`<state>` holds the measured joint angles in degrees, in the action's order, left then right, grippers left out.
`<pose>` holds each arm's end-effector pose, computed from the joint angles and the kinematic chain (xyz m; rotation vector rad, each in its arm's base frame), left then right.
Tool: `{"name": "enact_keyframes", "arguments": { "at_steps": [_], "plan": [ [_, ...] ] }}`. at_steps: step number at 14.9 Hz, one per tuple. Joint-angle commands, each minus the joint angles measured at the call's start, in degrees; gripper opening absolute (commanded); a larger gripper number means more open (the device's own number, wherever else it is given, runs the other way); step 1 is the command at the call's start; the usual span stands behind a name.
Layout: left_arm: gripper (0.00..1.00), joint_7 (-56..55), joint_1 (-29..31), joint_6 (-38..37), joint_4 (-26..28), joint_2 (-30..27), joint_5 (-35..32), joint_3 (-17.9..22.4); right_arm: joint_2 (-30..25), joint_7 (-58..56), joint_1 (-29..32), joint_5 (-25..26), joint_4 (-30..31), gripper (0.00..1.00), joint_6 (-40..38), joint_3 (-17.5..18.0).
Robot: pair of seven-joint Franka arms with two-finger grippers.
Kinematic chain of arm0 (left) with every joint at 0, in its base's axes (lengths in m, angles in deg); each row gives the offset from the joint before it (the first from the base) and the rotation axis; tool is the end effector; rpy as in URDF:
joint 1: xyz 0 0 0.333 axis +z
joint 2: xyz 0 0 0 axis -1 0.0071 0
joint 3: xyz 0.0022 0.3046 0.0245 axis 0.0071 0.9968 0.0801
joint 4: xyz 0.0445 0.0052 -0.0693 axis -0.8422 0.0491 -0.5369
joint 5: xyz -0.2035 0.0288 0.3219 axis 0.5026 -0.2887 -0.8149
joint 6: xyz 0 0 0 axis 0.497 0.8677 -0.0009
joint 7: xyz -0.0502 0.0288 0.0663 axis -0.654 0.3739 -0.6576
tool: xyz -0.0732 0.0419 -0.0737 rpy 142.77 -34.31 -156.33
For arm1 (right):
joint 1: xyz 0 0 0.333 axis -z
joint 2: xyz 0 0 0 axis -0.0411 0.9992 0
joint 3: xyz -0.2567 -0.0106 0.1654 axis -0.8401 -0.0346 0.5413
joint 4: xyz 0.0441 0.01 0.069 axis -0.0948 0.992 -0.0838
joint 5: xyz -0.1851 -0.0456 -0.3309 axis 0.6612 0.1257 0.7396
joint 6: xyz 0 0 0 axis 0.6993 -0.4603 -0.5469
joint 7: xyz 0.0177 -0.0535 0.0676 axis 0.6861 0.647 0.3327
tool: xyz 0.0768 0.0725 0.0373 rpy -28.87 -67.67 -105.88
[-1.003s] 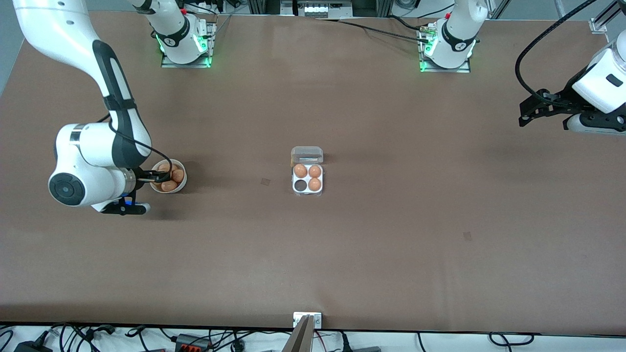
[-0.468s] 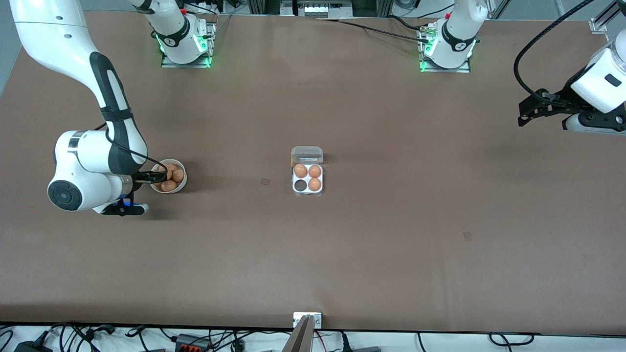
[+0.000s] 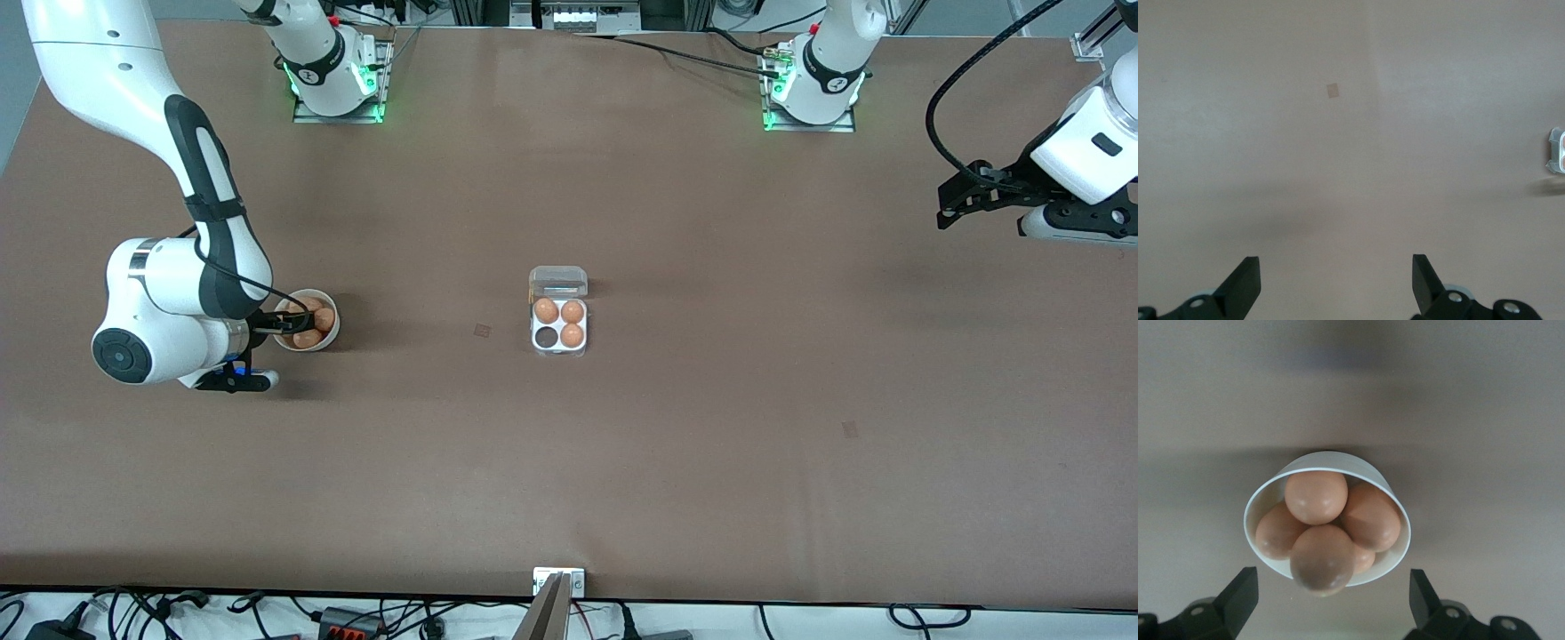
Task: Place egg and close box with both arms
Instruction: 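Lower the right gripper into the bowl and close on one egg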
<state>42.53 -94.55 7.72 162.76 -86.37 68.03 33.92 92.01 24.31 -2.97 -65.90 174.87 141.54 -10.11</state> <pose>0.5396 -0.0343 0.5953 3.1373 -0.1242 -0.0064 0.6144 0.0207 0.2290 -3.0432 0.0240 0.6972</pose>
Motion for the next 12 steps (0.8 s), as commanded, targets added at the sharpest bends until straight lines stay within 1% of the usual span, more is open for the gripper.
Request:
{"name": "enact_keyframes", "arguments": {
  "at_steps": [1, 2, 3, 5, 6, 8, 10, 12],
  "plan": [
    [1.00, 0.1, -0.1, -0.5, -0.6, -0.3, -1.0, -0.1, 0.7, -1.7, 0.4, -1.1, -0.2, 1.00, 0.7, 0.1],
    [1.00, 0.1, -0.2, -0.4, -0.6, -0.2, -1.0, -0.1, 0.7, -1.7, 0.4, -1.1, -0.3, 1.00, 0.7, 0.1],
    [1.00, 0.1, -0.1, -0.3, -0.7, -0.2, -1.1, -0.1, 0.8, -1.7, 0.4, -1.2, -0.3, 0.97, 0.7, 0.1],
    [1.00, 0.1, -0.1, -0.3, -0.6, -0.2, -1.1, 0.0, 0.9, -1.6, 0.4, -1.2, -0.3, 0.87, 0.7, 0.1],
    [1.00, 0.1, 0.2, -0.3, -0.7, -0.2, -1.0, 0.1, 0.9, -1.6, 0.4, -1.2, -0.3, 0.84, 0.7, 0.1],
    [1.00, 0.1, 0.1, -0.4, -0.8, -0.2, -1.0, 0.1, 1.0, -1.6, 0.4, -1.2, -0.3, 0.74, 0.7, 0.1],
    [1.00, 0.1, 0.0, -0.4, -0.8, -0.2, -1.0, 0.0, 1.0, -1.6, 0.4, -1.3, -0.4, 0.70, 0.8, 0.1],
    [1.00, 0.1, 0.0, -0.4, -0.8, -0.1, -1.0, 0.1, 1.0, -1.6, 0.4, -1.6, -0.4, 0.68, 1.2, 0.1]
  ]
}}
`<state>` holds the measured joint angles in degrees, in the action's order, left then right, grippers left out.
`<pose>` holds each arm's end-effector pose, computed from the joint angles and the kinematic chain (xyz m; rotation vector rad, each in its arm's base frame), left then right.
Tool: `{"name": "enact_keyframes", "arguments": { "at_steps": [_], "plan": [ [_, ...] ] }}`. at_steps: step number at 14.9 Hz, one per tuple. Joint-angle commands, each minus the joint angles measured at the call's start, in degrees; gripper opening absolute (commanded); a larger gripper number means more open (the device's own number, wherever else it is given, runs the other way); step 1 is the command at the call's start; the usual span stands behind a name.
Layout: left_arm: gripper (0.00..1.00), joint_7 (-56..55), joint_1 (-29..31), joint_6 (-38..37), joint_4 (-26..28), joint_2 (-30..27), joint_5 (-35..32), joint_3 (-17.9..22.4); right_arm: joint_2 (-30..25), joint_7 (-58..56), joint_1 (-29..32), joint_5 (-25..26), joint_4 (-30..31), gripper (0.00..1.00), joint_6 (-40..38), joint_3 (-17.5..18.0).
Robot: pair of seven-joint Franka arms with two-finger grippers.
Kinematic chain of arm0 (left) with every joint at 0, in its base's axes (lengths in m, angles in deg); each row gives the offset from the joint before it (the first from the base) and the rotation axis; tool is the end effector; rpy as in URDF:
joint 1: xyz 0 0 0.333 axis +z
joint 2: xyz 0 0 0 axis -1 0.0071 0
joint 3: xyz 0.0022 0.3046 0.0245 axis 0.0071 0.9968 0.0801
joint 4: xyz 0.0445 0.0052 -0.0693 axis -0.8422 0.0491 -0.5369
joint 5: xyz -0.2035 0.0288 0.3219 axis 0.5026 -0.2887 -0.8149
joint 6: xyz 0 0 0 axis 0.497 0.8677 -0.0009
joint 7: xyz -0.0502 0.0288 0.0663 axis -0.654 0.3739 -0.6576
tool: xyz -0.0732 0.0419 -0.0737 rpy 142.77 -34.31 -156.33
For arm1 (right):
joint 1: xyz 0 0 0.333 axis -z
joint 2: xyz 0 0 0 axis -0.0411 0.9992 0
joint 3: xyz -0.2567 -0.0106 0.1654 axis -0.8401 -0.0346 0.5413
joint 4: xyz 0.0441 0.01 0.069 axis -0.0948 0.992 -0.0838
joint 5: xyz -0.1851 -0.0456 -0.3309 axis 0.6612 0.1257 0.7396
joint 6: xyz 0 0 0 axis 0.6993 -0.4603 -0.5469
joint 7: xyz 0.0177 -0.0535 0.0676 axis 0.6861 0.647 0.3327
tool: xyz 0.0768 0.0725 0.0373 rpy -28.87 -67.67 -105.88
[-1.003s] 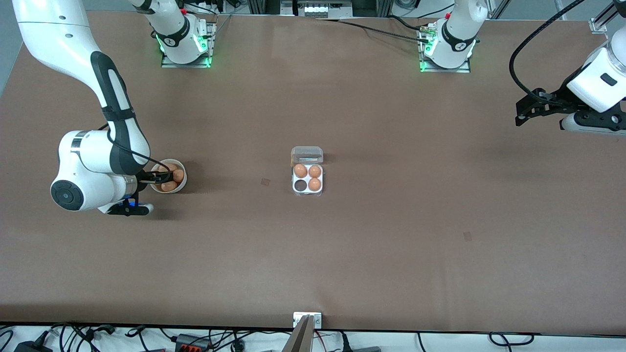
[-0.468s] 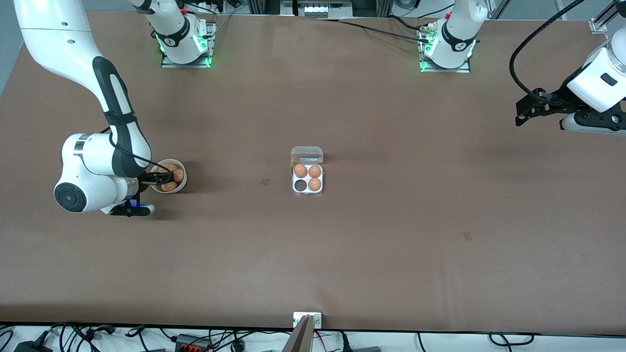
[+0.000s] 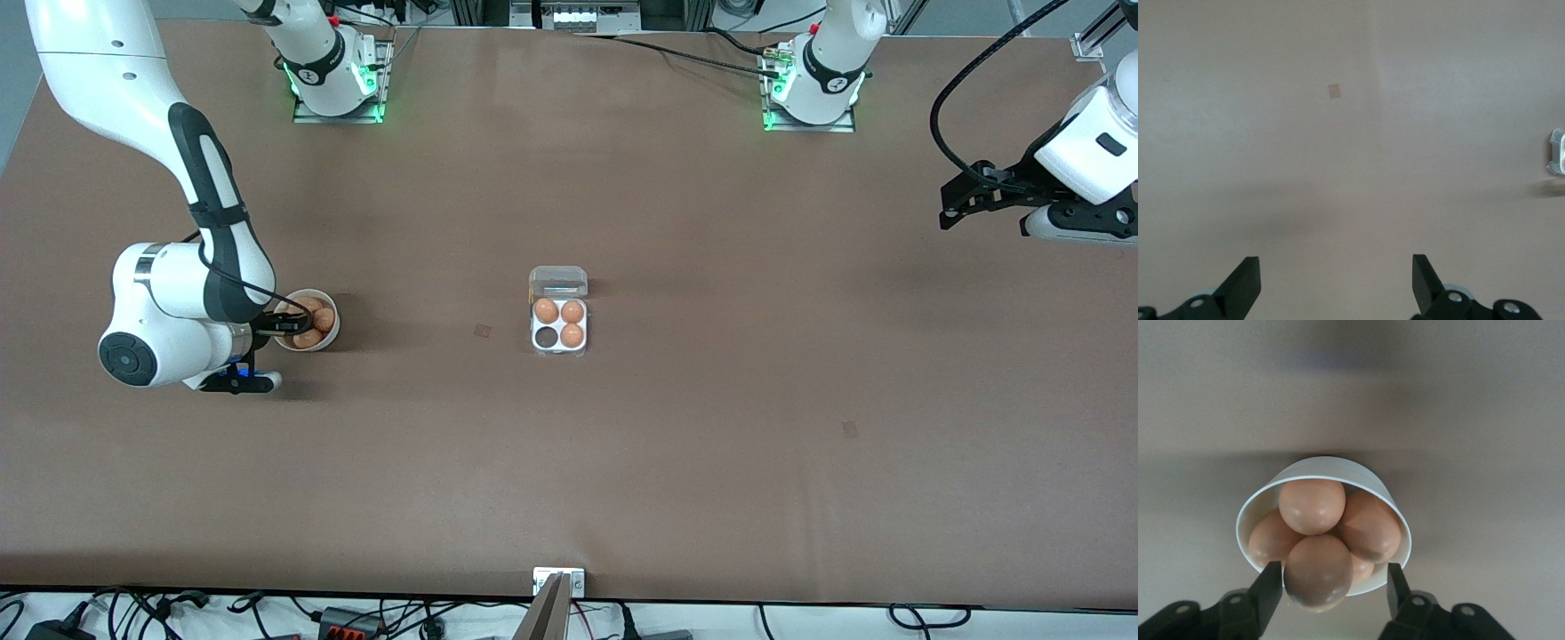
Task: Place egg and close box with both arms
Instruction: 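Lower the right gripper into the bowl and close on one egg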
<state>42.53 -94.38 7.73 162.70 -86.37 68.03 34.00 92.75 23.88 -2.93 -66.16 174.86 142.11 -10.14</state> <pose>0.5398 -0.0320 0.5958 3.1375 -0.1173 -0.0045 0.6145 0.0202 0.2215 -3.0381 0.0183 0.7002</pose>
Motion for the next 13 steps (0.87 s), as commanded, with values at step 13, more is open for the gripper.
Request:
{"name": "enact_keyframes", "arguments": {
  "at_steps": [13],
  "plan": [
    [1.00, 0.1, 0.0, -0.5, -0.7, -0.1, -1.0, 0.0, 1.1, -1.2, 0.5, -2.9, -1.6, 0.59, 0.3, 0.1]
  ]
}}
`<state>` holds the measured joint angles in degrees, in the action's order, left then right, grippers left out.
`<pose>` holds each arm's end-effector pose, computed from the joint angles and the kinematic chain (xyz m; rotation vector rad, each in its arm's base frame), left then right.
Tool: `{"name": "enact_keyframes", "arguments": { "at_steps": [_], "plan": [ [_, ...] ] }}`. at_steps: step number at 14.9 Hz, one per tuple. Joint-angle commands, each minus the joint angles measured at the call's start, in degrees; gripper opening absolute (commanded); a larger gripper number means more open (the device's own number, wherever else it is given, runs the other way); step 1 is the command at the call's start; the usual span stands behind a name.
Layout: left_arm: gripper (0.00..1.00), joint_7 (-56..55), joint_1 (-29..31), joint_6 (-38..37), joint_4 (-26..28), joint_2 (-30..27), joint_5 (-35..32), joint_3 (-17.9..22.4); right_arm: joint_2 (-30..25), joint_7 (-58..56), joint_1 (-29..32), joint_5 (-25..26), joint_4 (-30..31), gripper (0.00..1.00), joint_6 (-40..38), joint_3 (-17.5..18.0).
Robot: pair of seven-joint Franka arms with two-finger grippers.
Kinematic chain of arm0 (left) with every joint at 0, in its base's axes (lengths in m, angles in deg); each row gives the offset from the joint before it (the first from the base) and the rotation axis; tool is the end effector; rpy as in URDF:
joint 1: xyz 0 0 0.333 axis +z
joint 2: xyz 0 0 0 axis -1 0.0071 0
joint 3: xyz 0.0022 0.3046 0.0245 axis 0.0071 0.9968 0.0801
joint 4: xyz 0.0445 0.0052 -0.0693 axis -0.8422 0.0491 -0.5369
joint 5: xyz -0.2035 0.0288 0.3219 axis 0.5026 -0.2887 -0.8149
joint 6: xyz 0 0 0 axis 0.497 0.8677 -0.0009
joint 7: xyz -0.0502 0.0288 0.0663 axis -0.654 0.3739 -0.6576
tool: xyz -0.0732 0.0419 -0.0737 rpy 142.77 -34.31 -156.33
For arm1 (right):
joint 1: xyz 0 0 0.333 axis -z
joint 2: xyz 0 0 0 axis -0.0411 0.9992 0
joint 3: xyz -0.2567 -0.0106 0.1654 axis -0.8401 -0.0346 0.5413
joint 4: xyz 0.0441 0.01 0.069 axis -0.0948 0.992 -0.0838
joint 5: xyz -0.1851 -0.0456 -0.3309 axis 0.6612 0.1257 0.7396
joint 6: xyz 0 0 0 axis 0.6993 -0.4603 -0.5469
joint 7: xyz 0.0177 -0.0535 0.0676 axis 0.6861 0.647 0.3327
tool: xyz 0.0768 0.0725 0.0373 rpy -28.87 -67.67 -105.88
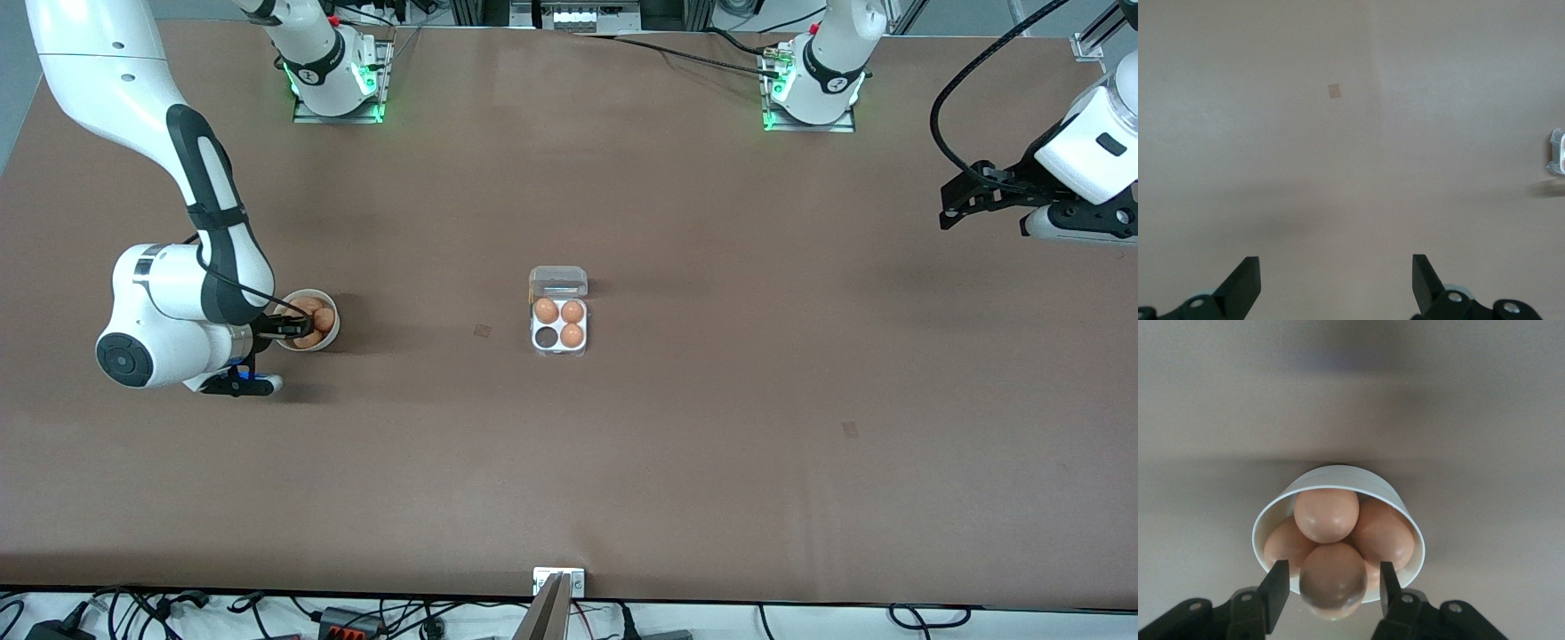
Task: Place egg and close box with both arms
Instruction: 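Lift the egg out of the bowl with the right gripper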
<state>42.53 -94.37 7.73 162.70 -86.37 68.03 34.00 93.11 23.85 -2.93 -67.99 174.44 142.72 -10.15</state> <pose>0.5398 -0.0319 0.5958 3.1376 -0.1171 -0.0045 0.6176 0.0230 0.2207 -3.0146 0.0396 0.6759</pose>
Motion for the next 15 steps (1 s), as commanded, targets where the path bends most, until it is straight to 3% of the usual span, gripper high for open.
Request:
{"name": "enact_keyframes", "arguments": {
  "at_steps": [1, 12, 15],
  "plan": [
    [1.00, 0.1, -0.1, -0.5, -0.7, -0.1, -1.0, 0.0, 0.8, -1.2, 0.5, -1.1, -1.1, 0.59, -0.3, 0.1],
    [1.00, 0.1, 0.0, -0.4, -0.7, 0.0, -1.0, 0.0, 0.8, -1.1, 0.5, -1.6, -1.2, 0.45, -0.7, 0.1],
    [1.00, 0.1, 0.1, -0.5, -0.7, 0.0, -1.0, 0.0, 0.6, -1.1, 0.5, -1.6, -1.3, 0.37, -0.7, 0.0]
  ]
}}
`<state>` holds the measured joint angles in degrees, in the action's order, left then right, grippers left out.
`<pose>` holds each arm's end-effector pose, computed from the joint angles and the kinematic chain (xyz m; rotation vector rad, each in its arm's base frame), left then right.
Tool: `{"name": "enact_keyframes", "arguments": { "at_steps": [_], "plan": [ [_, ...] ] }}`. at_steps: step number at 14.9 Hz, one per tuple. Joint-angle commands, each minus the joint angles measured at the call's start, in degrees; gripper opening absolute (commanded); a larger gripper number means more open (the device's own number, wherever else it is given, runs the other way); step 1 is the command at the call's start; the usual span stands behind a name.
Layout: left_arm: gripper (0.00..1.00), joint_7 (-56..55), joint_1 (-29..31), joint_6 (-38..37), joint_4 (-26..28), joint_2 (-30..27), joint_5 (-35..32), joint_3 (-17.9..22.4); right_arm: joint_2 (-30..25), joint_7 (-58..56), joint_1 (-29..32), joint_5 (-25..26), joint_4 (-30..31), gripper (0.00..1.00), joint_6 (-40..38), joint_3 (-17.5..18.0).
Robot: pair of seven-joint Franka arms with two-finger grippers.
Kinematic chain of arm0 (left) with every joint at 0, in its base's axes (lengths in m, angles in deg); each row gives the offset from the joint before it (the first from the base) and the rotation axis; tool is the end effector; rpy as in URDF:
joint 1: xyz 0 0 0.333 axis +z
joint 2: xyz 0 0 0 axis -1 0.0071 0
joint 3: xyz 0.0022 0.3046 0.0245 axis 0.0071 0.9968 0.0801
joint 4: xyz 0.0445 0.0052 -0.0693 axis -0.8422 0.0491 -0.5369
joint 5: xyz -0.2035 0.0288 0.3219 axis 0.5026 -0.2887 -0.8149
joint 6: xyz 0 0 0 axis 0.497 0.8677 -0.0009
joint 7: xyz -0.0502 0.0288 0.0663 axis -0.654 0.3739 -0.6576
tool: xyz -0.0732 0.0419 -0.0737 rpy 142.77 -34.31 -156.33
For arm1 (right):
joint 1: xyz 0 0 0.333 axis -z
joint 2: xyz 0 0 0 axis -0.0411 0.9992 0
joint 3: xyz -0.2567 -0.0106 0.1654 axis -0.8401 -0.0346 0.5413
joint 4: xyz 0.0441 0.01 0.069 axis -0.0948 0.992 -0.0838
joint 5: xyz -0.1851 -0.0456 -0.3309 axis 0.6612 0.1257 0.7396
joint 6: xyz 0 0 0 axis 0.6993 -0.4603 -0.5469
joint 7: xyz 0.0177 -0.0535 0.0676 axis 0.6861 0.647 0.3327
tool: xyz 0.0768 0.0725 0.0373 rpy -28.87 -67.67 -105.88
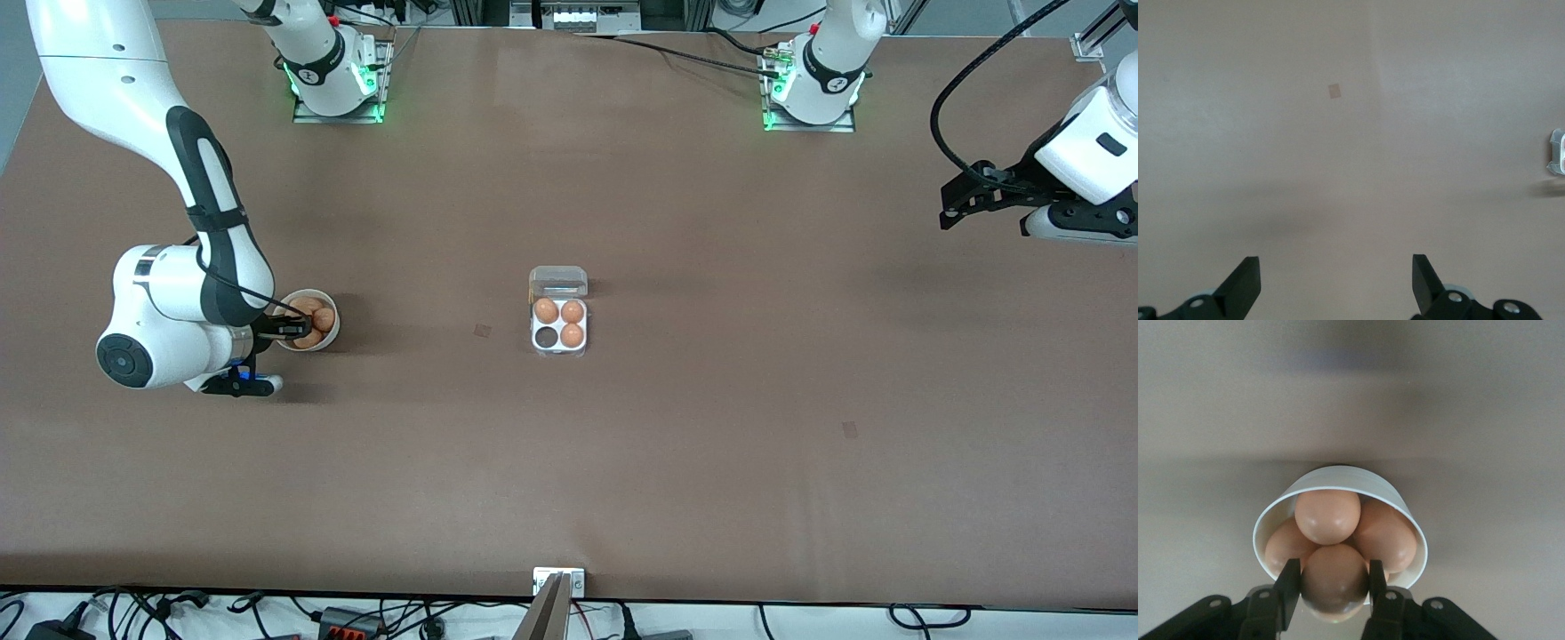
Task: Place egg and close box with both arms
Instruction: 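Lift the egg out of the bowl with the right gripper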
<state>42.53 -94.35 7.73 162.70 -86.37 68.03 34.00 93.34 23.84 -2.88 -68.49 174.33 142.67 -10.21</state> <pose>0.5398 -0.0317 0.5958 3.1376 -0.1165 -0.0045 0.6178 0.0227 0.2190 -3.0065 0.0481 0.6784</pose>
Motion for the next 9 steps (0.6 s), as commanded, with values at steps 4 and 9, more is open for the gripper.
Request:
{"name": "enact_keyframes", "arguments": {
  "at_steps": [4, 9],
  "plan": [
    [1.00, 0.2, 0.0, -0.4, -0.7, 0.0, -1.0, 0.0, 0.1, -1.2, 0.4, -1.1, -3.0, 0.24, -1.2, 0.1],
    [1.00, 0.2, 0.2, -0.5, -0.7, 0.0, -1.0, 0.0, -0.3, -1.4, 0.0, -1.1, -4.3, 0.17, -1.5, 0.2]
  ]
}}
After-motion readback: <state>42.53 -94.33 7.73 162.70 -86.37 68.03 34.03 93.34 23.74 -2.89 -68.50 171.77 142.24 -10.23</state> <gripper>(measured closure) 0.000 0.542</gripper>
